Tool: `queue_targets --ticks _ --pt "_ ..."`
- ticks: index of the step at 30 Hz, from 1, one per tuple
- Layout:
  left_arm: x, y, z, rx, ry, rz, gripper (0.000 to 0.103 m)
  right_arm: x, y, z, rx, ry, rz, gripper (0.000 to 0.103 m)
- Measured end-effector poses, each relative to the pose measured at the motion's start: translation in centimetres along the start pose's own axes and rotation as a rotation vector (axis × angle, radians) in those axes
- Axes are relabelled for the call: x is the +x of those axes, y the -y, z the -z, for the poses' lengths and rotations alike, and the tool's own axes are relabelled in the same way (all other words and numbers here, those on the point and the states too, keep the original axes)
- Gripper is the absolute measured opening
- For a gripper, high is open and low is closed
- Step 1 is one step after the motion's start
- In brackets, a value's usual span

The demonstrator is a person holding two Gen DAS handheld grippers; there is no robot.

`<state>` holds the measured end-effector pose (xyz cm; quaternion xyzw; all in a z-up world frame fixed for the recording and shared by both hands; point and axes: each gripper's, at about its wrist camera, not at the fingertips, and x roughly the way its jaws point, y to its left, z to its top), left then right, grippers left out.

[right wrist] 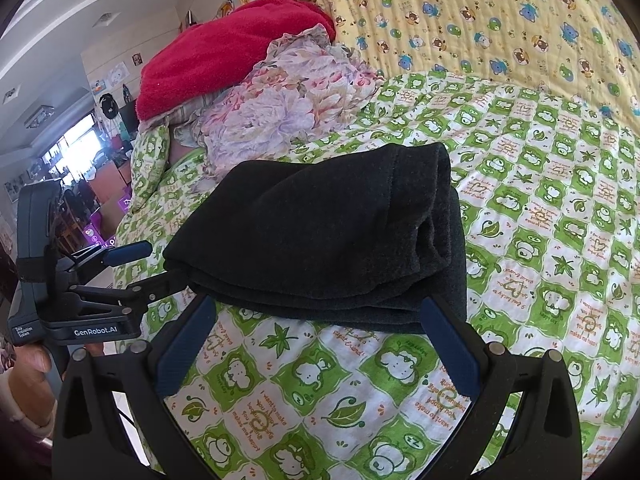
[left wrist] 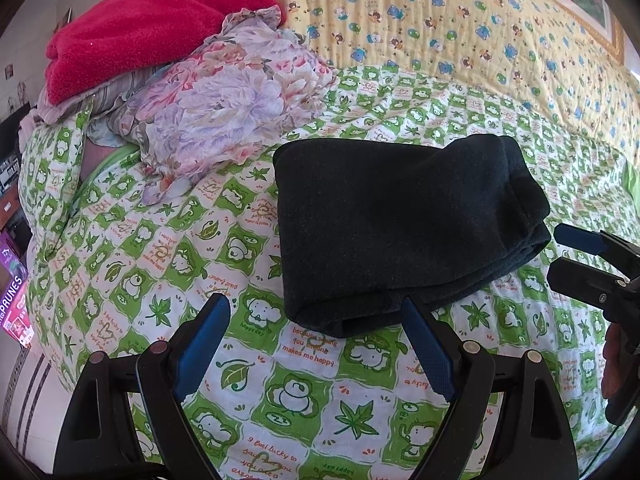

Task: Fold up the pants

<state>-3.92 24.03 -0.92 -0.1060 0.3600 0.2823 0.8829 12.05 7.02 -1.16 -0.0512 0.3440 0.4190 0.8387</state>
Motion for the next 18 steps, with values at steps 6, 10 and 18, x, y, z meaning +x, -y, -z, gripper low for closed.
queue_targets --ticks 6,10,18 --pt "0.06 -0.02 -0.04 -0.001 -0.001 0.002 0.088 0.14 -0.22 -0.02 -0.001 0.000 -0.003 0.102" --pt "0.07 -0.02 -0.09 0.002 0.000 0.003 0.088 0.13 -0.21 -0.02 -0.001 0.001 -0.003 0.102" --pt "-0.31 -0.08 -0.02 -0.003 0.007 0.000 0.088 0.15 -0.29 -0.15 -0.001 0.005 -0.002 0.102"
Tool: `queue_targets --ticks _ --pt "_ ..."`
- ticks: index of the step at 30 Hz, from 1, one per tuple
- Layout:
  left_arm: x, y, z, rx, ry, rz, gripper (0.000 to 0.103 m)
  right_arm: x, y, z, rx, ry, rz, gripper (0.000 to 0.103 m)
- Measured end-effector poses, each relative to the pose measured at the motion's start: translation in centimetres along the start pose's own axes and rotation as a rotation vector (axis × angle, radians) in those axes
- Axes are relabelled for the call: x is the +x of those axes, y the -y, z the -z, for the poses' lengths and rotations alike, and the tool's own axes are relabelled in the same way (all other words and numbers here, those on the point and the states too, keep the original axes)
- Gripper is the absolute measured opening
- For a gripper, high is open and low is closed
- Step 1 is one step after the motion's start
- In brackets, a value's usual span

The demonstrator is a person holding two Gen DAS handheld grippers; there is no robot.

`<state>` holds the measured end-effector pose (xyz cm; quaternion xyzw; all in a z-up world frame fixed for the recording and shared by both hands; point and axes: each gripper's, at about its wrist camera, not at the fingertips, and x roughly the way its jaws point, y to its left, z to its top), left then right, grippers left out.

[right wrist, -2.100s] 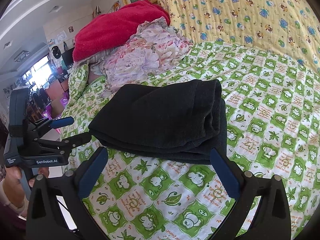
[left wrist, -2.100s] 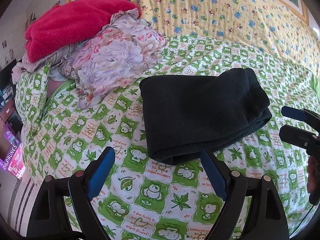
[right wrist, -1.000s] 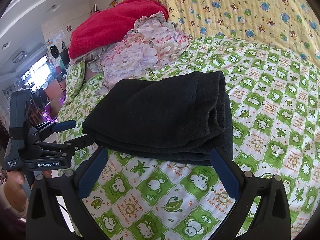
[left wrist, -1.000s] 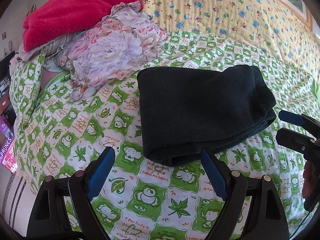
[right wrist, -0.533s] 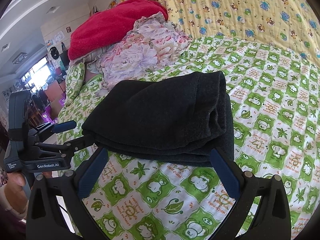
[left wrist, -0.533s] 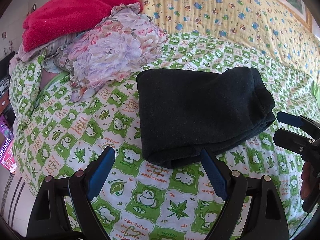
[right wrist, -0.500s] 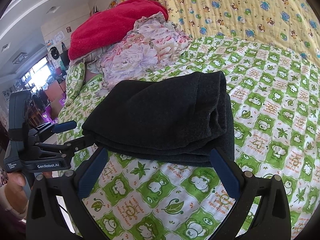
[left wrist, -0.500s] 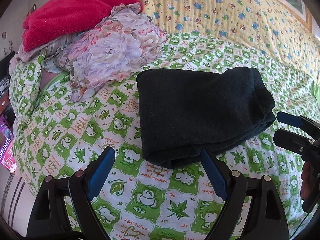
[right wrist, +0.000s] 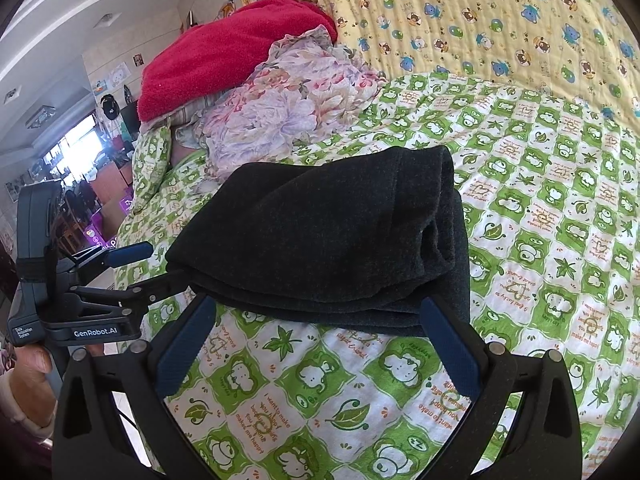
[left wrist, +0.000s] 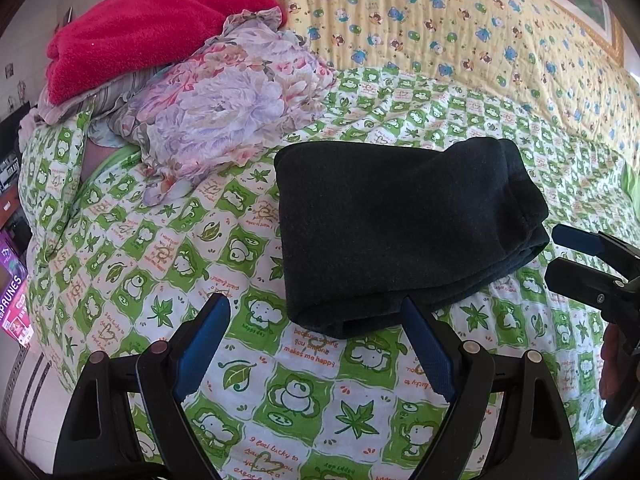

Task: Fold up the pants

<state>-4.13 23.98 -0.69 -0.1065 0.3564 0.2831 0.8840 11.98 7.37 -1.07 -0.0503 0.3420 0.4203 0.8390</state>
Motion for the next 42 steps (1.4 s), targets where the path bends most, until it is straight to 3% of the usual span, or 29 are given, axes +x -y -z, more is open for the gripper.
queue_targets --ticks 42 --pt "-0.8 0.1 -2.1 -0.004 0.065 0.016 0.088 -1.1 0.5 -1.8 -0.008 0.053 0.024 0.102"
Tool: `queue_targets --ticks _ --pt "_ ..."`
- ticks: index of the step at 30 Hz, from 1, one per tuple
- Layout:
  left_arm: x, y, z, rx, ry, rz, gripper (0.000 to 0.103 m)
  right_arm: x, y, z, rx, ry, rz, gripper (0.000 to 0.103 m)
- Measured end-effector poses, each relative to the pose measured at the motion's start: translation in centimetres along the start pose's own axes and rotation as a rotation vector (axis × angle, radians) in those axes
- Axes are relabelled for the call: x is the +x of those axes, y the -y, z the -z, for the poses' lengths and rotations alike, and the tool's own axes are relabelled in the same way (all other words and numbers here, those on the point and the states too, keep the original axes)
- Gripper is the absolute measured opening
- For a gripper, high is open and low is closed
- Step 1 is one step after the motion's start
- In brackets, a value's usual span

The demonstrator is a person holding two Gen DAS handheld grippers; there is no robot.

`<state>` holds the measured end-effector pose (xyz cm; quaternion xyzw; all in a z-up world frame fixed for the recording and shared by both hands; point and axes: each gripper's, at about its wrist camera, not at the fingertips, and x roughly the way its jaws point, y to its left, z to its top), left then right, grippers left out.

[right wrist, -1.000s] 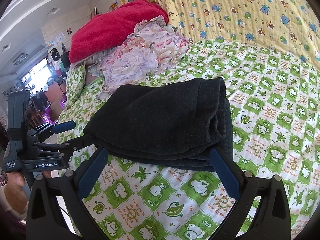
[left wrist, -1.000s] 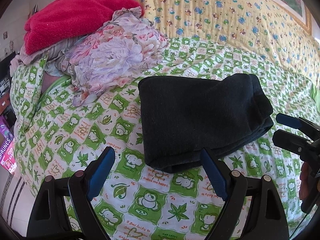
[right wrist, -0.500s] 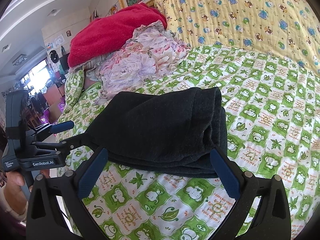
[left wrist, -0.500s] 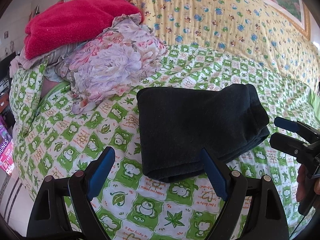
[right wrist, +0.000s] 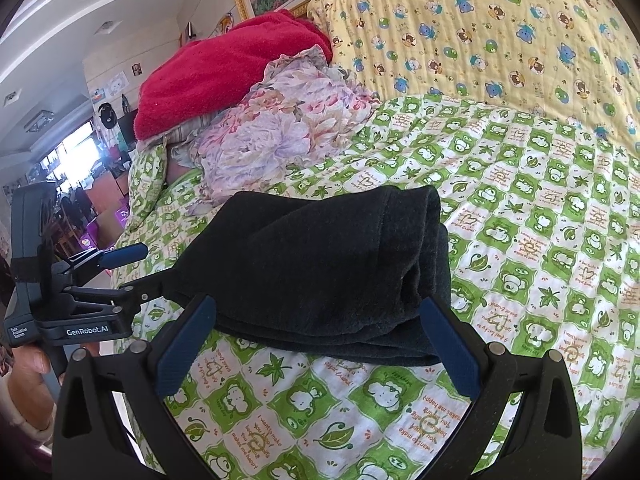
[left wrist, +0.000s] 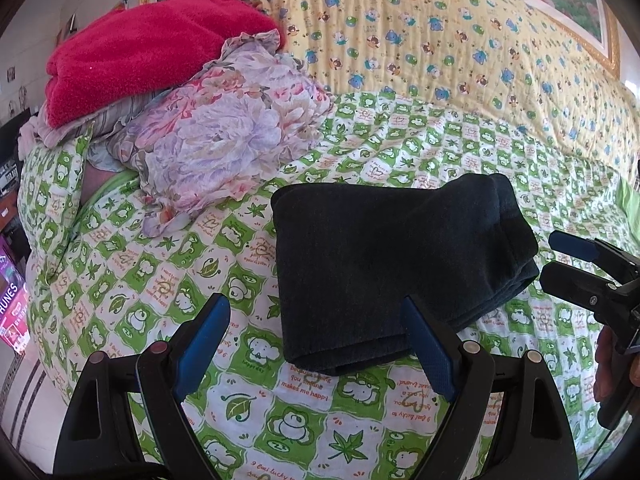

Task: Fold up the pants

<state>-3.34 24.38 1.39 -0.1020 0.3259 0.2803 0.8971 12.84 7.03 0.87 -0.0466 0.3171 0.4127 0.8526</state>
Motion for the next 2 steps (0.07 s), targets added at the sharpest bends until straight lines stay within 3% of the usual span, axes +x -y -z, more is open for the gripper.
queue_targets --ticks 2 --pt "0.20 0.09 -0.35 0.001 -0.005 0.001 0.088 0.00 0.08 -0.20 0.002 0.003 0.005 0.102"
